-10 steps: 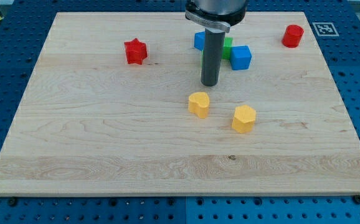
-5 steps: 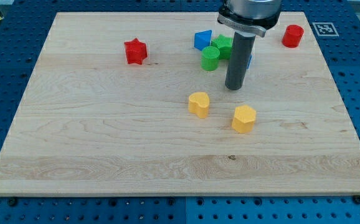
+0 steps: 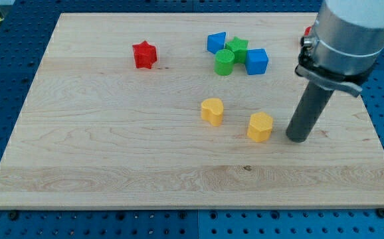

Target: Push the yellow hexagon closer to the yellow heart

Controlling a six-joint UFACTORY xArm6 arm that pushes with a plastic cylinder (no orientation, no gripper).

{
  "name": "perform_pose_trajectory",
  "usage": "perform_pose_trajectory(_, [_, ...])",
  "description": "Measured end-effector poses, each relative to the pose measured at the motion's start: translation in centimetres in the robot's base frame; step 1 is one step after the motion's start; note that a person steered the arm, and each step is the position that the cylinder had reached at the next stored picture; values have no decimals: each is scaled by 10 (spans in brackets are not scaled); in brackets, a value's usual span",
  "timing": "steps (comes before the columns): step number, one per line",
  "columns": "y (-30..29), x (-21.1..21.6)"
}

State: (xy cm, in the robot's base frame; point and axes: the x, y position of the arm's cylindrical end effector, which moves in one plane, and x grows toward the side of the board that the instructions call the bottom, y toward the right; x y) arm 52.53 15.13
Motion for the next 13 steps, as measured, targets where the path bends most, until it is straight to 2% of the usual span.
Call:
perform_pose_trajectory(1, [-62, 21])
perform_pose_trajectory(2, [-65, 21])
perform_pose_trajectory(3, [-61, 21])
perform_pose_trajectory(4, [-24, 21])
perform_pose_trajectory(8, [-17, 2])
perform_pose_trajectory(11, [-43, -8])
perform_pose_trajectory(13, [-31, -15])
